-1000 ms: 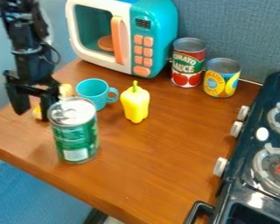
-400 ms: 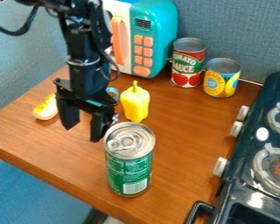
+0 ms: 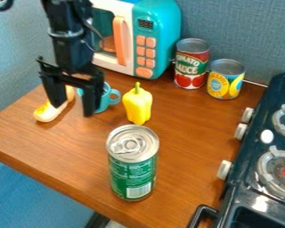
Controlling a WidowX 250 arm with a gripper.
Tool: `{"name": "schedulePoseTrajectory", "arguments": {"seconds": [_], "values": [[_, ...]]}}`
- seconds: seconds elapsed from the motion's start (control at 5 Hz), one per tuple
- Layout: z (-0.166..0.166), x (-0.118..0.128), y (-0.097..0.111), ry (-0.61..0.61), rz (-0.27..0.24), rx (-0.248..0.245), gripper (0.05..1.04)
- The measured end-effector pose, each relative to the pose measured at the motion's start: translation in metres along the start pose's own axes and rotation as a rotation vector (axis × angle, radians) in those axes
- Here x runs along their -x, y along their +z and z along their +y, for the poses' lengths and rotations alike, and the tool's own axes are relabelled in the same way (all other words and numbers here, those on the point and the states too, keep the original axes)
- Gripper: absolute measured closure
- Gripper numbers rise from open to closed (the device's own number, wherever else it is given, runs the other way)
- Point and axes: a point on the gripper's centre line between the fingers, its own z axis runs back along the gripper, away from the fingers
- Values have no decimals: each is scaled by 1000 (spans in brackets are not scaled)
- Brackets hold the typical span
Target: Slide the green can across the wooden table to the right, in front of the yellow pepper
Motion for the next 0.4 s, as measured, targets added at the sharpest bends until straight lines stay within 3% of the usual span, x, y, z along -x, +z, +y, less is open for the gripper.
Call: {"name": "schedulePoseTrajectory", "arguments": {"seconds": [0.4], "values": [[27,-27,23,-74,-22,-81,83]]}}
